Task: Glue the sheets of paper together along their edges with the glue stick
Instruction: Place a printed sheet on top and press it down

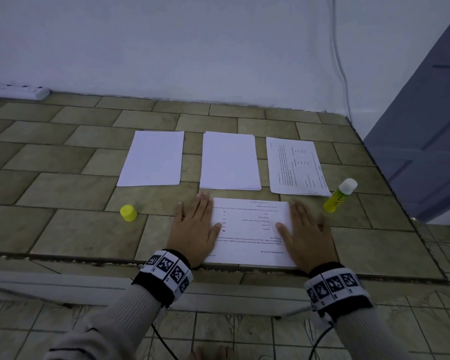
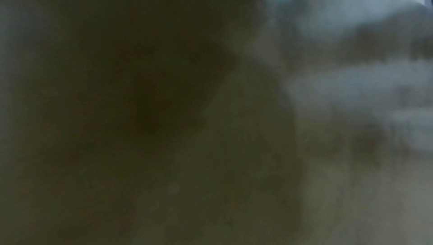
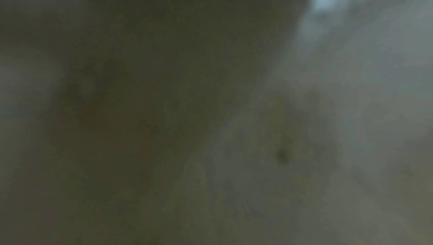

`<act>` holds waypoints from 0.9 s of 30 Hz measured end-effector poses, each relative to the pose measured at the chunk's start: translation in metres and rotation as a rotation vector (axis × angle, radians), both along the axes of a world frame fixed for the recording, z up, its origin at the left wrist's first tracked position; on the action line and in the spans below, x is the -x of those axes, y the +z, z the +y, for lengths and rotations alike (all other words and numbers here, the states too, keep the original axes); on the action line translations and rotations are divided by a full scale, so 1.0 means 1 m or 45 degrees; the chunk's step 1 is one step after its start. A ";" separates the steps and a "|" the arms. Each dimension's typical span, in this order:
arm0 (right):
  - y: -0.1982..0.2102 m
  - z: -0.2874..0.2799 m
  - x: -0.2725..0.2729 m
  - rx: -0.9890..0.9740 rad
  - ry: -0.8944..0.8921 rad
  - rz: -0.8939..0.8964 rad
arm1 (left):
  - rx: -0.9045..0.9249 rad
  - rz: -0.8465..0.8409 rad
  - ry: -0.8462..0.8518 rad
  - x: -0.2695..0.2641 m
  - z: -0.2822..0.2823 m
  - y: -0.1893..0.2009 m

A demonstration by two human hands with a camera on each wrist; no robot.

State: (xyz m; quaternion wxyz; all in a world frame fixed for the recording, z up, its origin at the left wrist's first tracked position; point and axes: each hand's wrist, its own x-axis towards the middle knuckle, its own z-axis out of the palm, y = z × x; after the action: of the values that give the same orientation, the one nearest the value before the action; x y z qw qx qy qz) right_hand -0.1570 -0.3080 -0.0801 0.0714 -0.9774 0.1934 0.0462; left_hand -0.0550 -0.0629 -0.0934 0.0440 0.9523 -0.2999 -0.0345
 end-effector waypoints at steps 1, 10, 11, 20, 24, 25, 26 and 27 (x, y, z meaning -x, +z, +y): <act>0.004 0.003 0.001 -0.026 -0.033 -0.007 | -0.008 0.005 0.000 0.000 0.000 0.000; 0.003 0.104 -0.036 -0.103 0.389 -0.069 | -0.010 0.019 -0.026 -0.001 0.001 -0.002; 0.002 0.109 -0.041 -0.103 0.422 -0.069 | -0.013 0.024 -0.035 -0.001 0.001 -0.002; -0.002 0.036 -0.013 -0.009 0.344 -0.024 | -0.023 -0.015 -0.005 -0.001 0.001 -0.002; 0.004 -0.003 0.004 0.063 0.300 0.063 | -0.010 -0.019 -0.005 -0.001 0.001 -0.003; 0.007 -0.007 0.005 0.083 0.285 0.089 | -0.006 -0.019 -0.005 -0.001 0.001 -0.003; 0.010 -0.009 0.007 0.112 0.274 0.117 | -0.006 -0.017 -0.005 -0.001 0.001 -0.004; 0.013 -0.011 0.008 0.143 0.268 0.130 | -0.008 -0.013 -0.003 -0.001 0.001 -0.003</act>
State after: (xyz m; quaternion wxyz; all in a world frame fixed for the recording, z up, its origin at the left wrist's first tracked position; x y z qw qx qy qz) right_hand -0.1649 -0.3191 -0.0672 0.0013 -0.9912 0.0954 0.0922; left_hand -0.0539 -0.0615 -0.0968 0.0394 0.9523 -0.3011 -0.0308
